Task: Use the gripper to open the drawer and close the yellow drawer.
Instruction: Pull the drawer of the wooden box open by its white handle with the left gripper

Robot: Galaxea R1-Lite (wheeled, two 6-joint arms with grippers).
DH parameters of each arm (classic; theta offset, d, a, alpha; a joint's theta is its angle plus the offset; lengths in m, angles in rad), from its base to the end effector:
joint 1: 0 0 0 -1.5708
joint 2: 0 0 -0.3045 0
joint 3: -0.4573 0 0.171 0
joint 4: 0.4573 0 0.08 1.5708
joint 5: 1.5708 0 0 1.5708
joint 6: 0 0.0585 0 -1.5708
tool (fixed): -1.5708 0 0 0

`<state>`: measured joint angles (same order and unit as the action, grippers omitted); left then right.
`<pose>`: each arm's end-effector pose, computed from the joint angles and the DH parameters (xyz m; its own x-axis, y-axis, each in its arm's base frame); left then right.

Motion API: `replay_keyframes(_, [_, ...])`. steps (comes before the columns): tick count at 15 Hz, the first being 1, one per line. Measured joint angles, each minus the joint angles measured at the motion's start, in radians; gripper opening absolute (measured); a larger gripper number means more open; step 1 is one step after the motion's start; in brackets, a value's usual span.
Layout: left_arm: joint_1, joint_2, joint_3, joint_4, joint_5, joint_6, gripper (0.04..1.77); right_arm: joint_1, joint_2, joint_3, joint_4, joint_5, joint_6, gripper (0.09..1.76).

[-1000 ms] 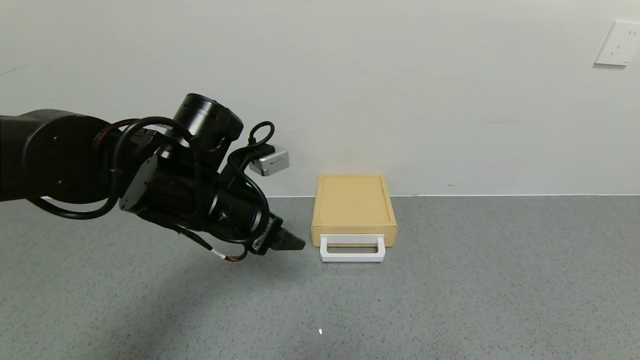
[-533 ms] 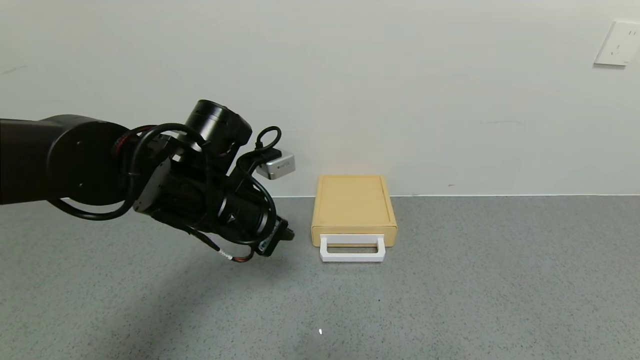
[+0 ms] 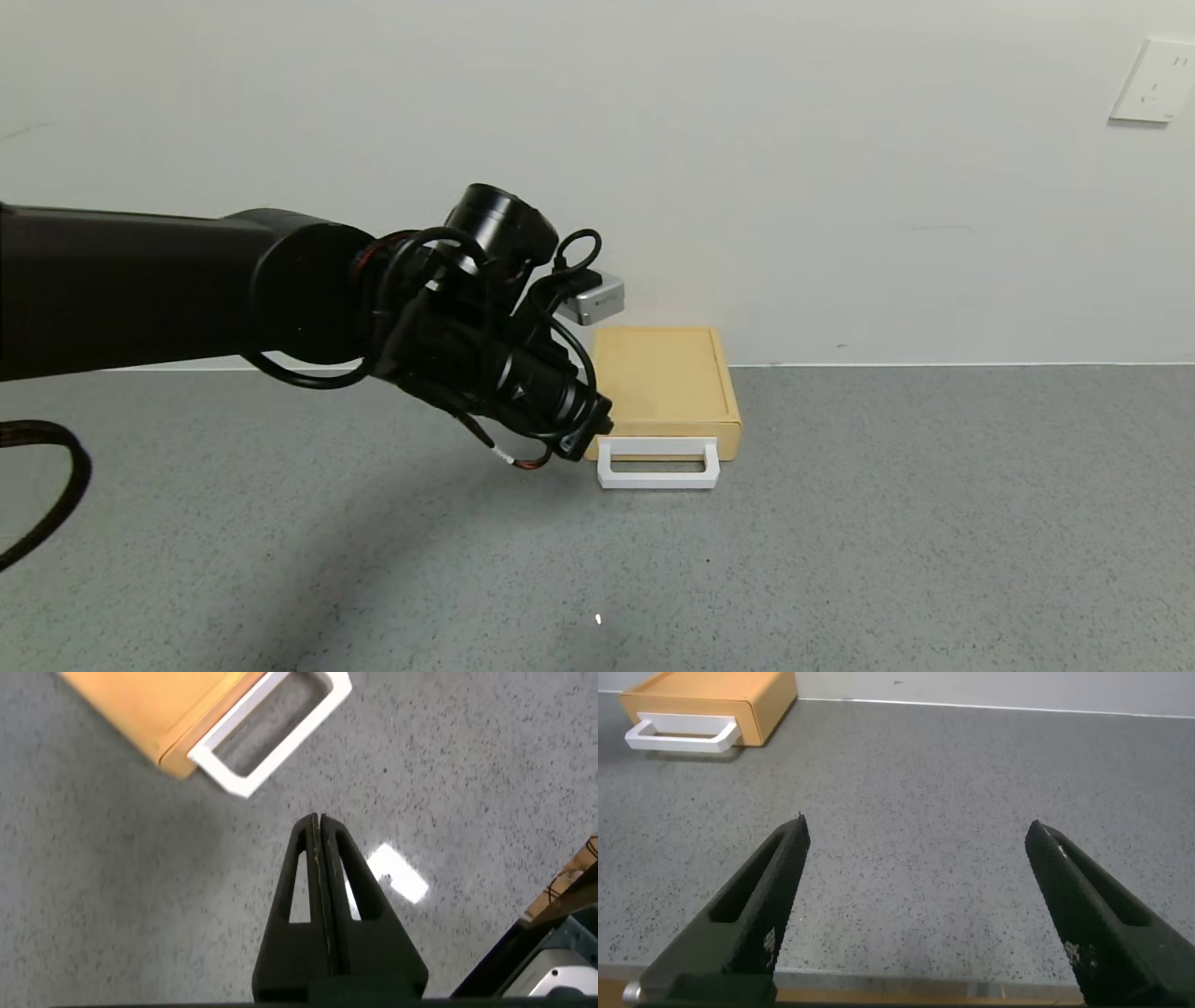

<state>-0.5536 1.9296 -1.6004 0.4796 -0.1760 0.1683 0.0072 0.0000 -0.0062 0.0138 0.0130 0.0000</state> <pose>0.3106 -0.2040 0.2074 0.4861 -0.5063 -0.7123 0.7148 0.6993 -0.0092 -0.0131 0.0007 0.0754 0.9998 0.0202 -0.0076 -0.0202 0.9998 0.0001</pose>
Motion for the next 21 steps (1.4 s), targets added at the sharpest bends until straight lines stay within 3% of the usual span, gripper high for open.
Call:
replay_keyframes(3, [-0.041, 0.087, -0.084, -0.003, 0.036, -0.041, 0.11, 0.0, 0.0, 0.0, 0.0, 0.0, 0.0, 1.7])
replay_keyframes(7, [-0.087, 0.209, -0.193, -0.001, 0.091, -0.224, 0.11, 0.0, 0.0, 0.0, 0.0, 0.0, 0.0, 1.7])
replay_keyframes(12, [-0.097, 0.344, -0.302, 0.0, 0.158, -0.433, 0.11, 0.0, 0.0, -0.001, 0.003, 0.0, 0.0, 1.7])
replay_keyframes(16, [-0.094, 0.395, -0.324, -0.005, 0.195, -0.473, 0.11, 0.0, 0.0, -0.001, 0.003, 0.0, 0.0, 1.7])
replay_keyframes(21, [-0.09, 0.436, -0.344, -0.01, 0.2, -0.504, 0.11, 0.0, 0.0, -0.001, 0.003, 0.0, 0.0, 1.7])
